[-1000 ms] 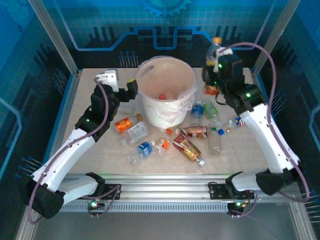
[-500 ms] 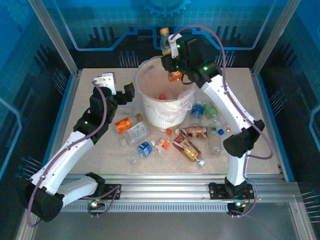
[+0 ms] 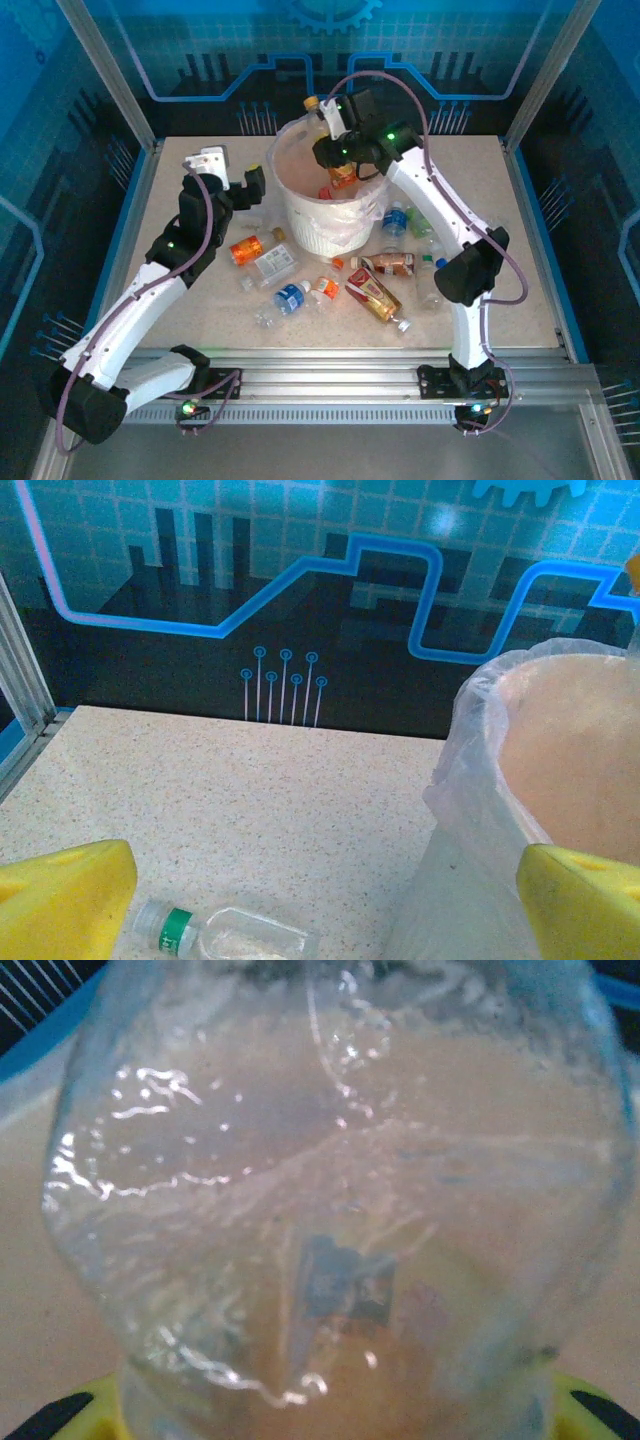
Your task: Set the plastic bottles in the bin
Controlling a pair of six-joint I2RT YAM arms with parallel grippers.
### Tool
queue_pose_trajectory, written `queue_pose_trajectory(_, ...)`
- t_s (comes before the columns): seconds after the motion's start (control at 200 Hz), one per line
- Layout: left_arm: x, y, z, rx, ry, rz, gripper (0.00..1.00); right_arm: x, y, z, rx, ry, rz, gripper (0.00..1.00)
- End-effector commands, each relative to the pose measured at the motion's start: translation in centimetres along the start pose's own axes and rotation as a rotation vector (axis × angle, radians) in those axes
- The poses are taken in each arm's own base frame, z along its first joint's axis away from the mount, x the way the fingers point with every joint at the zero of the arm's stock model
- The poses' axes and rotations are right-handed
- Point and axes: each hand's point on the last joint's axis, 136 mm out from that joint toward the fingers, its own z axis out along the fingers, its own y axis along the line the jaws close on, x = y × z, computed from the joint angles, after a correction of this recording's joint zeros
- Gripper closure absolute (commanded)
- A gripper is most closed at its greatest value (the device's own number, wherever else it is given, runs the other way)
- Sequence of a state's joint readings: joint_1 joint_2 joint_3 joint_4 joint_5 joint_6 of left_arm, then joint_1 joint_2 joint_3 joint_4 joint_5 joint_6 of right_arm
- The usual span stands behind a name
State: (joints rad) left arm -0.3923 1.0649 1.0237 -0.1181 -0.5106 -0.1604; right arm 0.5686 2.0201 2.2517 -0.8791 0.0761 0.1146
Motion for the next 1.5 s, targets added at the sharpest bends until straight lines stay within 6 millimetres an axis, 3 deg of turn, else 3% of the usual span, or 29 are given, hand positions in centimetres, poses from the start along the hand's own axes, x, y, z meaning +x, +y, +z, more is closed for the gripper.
queue_pose_trajectory(0.0, -0.9, 1.0, -0.6, -0.034, -0.022, -0.032, 0.01, 2.5, 0.3, 1.5, -0.021, 0.1, -0.029, 0.66)
queue_pose_trajectory(0.19, -1.1, 1.1, -0.6, -0.038, -0.024, -0.035, 0.01, 4.5, 0.0, 2.9, -0.016, 0.161, -0.041, 0.62)
queue_pose_trajectory(0.505, -1.1, 1.3, -0.5, -0.045, -0.022, -0.034, 0.01, 6.1, -1.1, 5.1, 0.013, 0.215, -0.033, 0.5)
queue_pose_trajectory(0.89, -0.7, 1.5, -0.3, -0.05, -0.012, -0.042, 0.01, 8.2, -2.7, 7.5, 0.077, 0.286, -0.043, 0.49)
queue_pose_trajectory(1.036, -0.6, 1.6, -0.3, -0.055, -0.01, -0.044, 0.01, 8.8, -3.0, 8.1, 0.092, 0.308, -0.048, 0.43)
queue_pose_trajectory(1.496, 0.0, 2.1, 0.5, -0.073, 0.014, -0.062, 0.01, 7.0, -3.1, 6.4, 0.102, 0.259, -0.052, 0.2)
